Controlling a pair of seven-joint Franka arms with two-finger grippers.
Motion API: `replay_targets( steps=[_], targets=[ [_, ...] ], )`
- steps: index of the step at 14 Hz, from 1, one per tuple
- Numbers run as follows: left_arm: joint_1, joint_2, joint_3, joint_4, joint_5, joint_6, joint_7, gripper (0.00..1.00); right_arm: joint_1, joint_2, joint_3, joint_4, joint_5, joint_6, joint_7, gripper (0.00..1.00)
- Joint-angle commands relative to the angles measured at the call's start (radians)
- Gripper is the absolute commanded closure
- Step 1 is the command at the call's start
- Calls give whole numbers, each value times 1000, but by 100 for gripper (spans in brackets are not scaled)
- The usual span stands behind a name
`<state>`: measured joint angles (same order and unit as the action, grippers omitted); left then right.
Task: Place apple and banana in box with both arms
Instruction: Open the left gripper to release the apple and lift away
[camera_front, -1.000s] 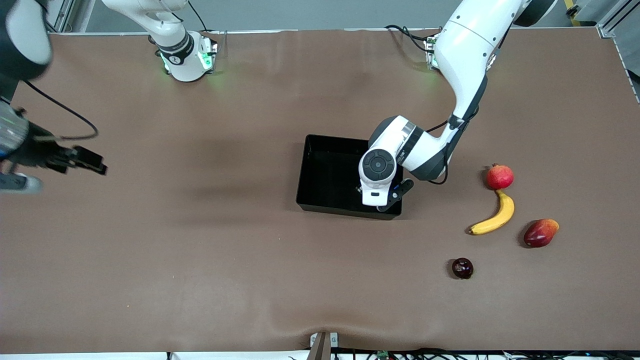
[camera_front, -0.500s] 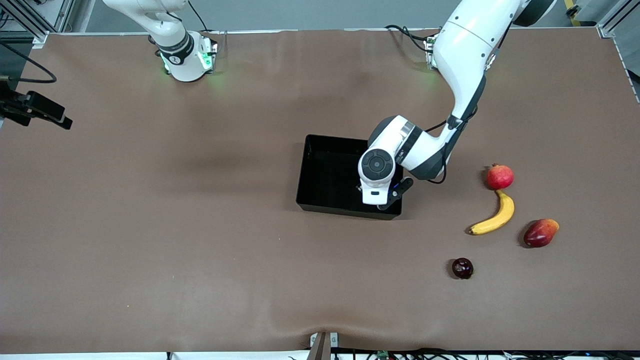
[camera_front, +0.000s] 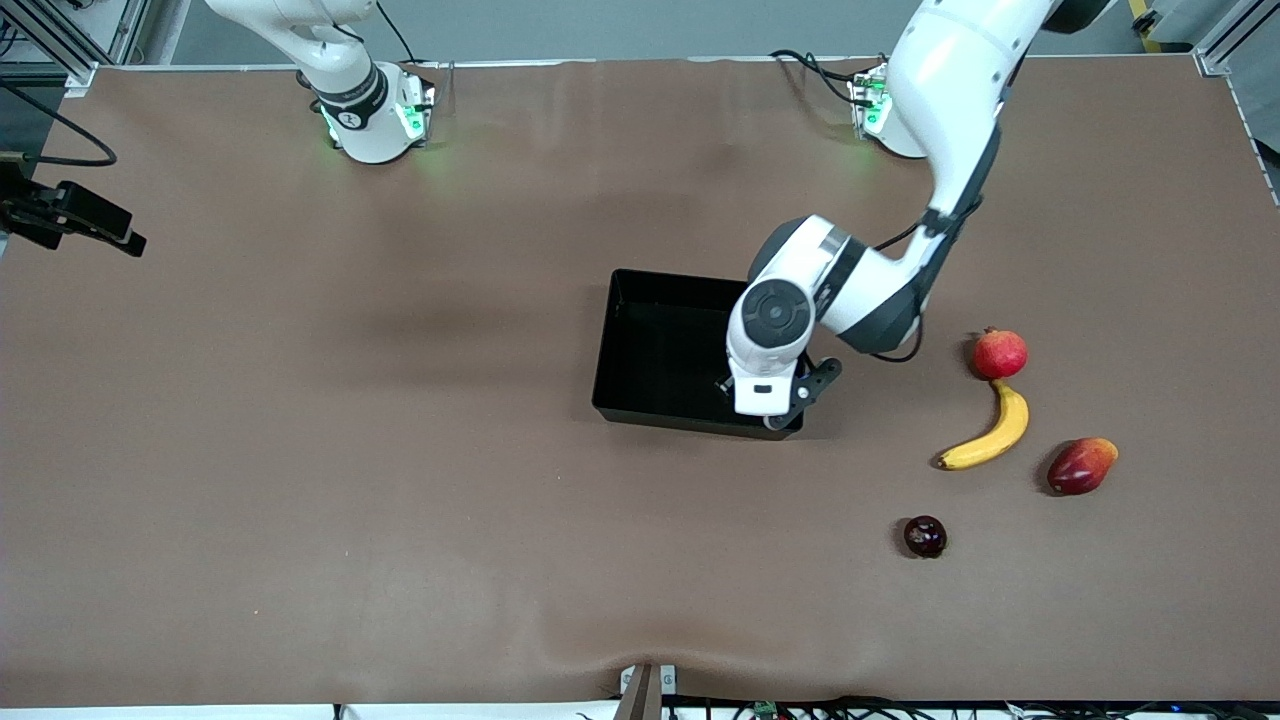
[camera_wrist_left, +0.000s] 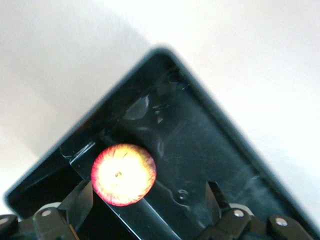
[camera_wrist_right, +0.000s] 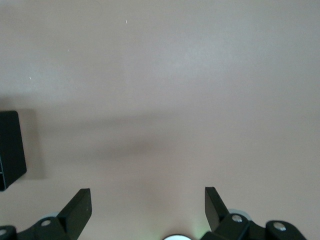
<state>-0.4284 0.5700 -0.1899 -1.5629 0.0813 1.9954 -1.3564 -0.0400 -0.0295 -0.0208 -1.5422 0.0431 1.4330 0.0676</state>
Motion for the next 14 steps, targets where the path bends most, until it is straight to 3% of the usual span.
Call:
replay_targets(
  steps=[1,6,14],
  targets=[
    [48,-87,0,0,20,-30,61,0,0,-6,7,-1,-2,-43,-8,0],
    [212,-180,-3,-2,9,-104,381,0,8,-1,9,1,-6,-8,-8,0],
    [465,-157,0,-57,22,-141,1006,0,5,-1,7,7,-9,3,-8,0]
  ],
)
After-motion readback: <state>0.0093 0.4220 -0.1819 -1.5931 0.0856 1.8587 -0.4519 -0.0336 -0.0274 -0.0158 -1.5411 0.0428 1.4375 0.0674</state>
